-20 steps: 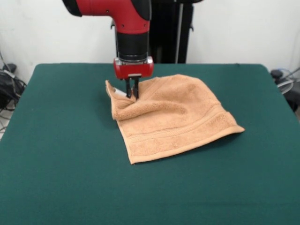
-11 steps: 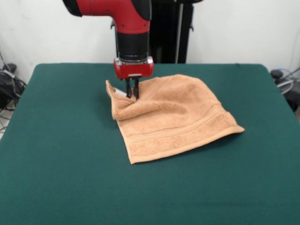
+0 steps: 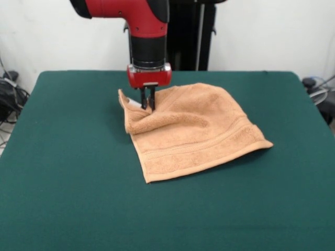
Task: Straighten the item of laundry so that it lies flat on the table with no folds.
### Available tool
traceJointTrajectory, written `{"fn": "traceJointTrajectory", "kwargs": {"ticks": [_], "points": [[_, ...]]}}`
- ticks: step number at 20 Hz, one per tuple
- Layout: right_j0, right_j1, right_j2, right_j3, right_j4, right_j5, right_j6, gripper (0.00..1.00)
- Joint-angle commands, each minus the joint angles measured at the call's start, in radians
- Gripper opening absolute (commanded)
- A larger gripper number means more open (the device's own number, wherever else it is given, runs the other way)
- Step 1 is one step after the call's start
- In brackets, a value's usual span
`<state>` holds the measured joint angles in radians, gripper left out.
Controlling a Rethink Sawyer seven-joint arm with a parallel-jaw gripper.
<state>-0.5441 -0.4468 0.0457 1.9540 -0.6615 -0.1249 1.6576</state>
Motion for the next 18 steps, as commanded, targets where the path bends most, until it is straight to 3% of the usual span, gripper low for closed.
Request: {"fn": "traceJointTrajectory", "kwargs": {"ticks": [1,9,18], "points": [[0.034,0.022,0.021,-0.023,-0.015,0.141,0.054,0.00],[0.046,-0.006,0.029,-0.015,0.000,0.174,0.052,0.00],[0.036,-0.154,0.099,0.035,0.051,0.342,0.019,0.00]]}}
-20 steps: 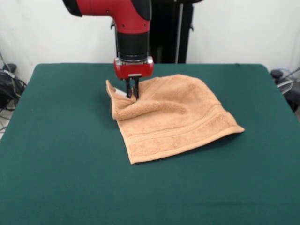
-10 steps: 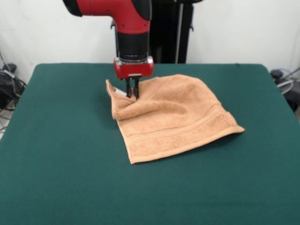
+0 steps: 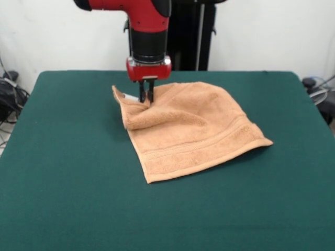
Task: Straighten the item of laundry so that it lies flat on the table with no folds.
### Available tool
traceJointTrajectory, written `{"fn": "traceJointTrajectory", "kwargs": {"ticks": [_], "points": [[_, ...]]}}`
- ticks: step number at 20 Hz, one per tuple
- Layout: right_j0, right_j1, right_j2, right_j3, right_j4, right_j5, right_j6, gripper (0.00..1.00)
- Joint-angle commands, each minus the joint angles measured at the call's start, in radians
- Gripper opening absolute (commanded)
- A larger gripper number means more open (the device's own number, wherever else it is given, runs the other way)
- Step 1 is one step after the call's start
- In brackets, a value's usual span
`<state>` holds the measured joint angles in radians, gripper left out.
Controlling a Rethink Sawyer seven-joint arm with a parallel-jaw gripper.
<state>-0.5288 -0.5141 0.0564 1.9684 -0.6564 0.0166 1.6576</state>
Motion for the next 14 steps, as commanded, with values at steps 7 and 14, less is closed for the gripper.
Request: {"fn": "traceJointTrajectory", "kwargs": {"ticks": [7,14], "points": [[0.009,-0.118,0.119,0.021,0.045,0.243,0.027,0.00],[0.026,-0.005,0.085,-0.034,-0.002,0.149,0.068,0.00]]}}
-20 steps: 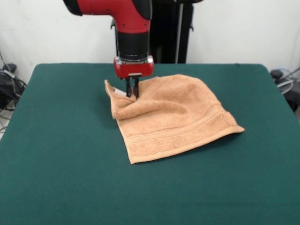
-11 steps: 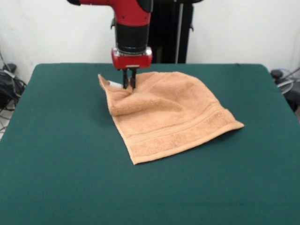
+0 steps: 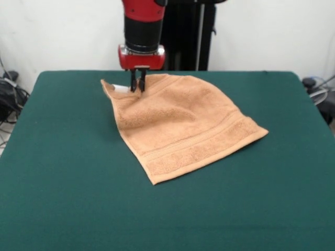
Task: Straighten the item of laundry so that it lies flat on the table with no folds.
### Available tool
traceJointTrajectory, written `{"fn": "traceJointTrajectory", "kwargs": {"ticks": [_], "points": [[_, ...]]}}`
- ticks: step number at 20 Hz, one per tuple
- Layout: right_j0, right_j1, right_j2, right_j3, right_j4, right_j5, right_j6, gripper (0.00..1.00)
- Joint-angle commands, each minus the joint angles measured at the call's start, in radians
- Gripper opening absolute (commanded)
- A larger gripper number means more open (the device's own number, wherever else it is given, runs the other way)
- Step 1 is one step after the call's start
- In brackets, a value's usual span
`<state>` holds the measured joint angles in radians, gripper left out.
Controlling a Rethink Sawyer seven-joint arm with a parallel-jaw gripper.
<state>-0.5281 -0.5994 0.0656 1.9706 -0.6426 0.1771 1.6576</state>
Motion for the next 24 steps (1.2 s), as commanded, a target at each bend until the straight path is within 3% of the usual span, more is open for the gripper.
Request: {"fn": "traceJointTrajectory", "kwargs": {"ticks": [1,7,14,24], "points": [[0.028,0.068,0.077,-0.028,-0.012,-0.004,0.068,0.00],[0.016,0.007,0.102,0.006,0.016,0.059,0.047,0.00],[0.047,-0.022,0.057,0.104,0.020,-0.014,0.126,0.00],[0.038,0.032,0.065,0.050,0.005,-0.009,0.091,0.00]]}}
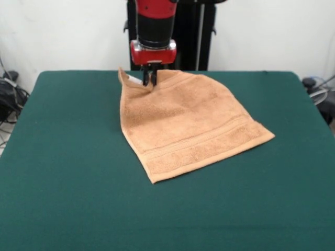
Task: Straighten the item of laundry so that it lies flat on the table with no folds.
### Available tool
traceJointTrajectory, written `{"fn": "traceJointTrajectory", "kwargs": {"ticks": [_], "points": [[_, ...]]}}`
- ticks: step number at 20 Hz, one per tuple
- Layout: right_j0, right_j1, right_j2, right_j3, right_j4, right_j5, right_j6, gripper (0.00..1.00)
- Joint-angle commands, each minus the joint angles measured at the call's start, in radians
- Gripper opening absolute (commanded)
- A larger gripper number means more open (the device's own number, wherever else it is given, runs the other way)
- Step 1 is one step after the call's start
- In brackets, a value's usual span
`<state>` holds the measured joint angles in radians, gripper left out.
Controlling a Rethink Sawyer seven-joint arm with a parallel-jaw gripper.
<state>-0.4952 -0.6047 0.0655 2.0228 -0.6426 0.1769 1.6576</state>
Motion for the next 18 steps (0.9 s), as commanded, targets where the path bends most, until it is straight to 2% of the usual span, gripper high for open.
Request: {"fn": "traceJointTrajectory", "kwargs": {"ticks": [1,8,14,18], "points": [[-0.002,0.026,0.072,0.000,0.007,0.003,0.082,0.00],[-0.051,-0.174,0.075,0.130,0.035,0.062,0.063,0.00],[-0.114,-0.377,0.140,0.220,0.129,0.216,-0.034,0.00],[-0.124,-0.359,0.155,0.202,0.126,0.231,-0.039,0.00]]}}
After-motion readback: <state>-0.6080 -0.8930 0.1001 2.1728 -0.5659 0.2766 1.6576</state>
